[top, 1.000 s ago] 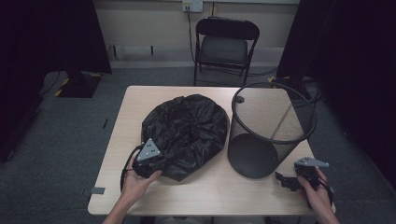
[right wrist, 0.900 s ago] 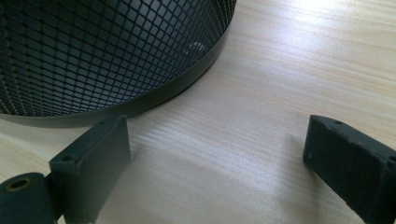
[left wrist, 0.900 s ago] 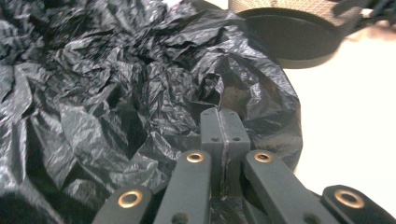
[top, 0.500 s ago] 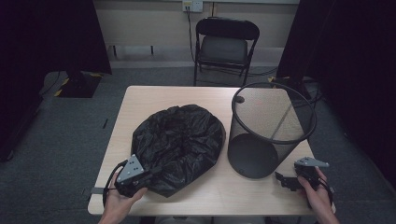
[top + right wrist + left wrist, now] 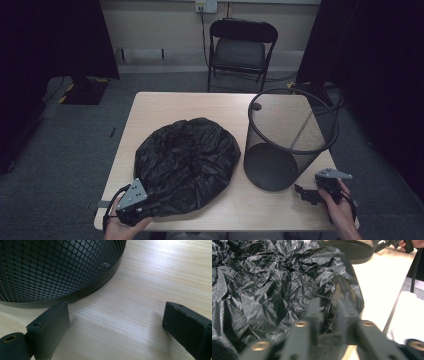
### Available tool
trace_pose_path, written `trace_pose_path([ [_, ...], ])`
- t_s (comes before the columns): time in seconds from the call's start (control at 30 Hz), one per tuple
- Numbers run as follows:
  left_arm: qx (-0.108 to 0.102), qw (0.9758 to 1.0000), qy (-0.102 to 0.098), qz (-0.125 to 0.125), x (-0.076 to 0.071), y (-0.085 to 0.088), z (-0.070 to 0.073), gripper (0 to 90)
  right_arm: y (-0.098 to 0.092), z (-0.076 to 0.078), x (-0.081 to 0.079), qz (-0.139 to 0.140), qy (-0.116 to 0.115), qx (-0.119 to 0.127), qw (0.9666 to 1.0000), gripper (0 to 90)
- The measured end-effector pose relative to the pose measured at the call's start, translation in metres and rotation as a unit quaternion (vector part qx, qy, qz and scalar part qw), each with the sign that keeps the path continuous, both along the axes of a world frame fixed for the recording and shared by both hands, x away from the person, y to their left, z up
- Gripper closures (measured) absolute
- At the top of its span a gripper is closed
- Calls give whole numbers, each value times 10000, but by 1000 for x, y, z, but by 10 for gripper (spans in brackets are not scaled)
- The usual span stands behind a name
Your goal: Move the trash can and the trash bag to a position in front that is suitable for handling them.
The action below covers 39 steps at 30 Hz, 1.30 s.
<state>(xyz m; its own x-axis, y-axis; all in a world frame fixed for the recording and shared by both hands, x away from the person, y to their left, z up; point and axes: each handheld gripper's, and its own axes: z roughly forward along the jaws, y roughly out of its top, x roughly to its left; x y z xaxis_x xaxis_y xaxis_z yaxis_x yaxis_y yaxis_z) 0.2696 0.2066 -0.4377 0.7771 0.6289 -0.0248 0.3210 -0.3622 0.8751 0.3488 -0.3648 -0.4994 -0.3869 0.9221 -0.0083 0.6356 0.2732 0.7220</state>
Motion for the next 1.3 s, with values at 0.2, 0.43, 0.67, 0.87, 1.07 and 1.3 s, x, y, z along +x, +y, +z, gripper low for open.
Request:
trace_pose_path([
  [0.2,-152,9998,-133,42,-2,-14,14,384,-1,3,0,98,-6,-9,10000,139],
  [0.43,-402,9989,37,256,7,-40,36,185,-7,15,-4,-1,-346,-22,9994,123],
  [0.67,-824,9961,-64,306,31,-75,58,164,-17,34,-6,-100,-702,-24,9975,121],
  [0.87,-807,9964,-105,230,57,-113,71,162,-22,41,2,-50,-719,-66,9974,123],
  [1.07,-732,9959,-36,536,85,-147,66,161,-30,54,13,-207,-940,-150,9952,126],
  [1.3,-636,9941,154,861,118,-172,47,160,-38,67,33,-324,-1158,-107,9927,126],
])
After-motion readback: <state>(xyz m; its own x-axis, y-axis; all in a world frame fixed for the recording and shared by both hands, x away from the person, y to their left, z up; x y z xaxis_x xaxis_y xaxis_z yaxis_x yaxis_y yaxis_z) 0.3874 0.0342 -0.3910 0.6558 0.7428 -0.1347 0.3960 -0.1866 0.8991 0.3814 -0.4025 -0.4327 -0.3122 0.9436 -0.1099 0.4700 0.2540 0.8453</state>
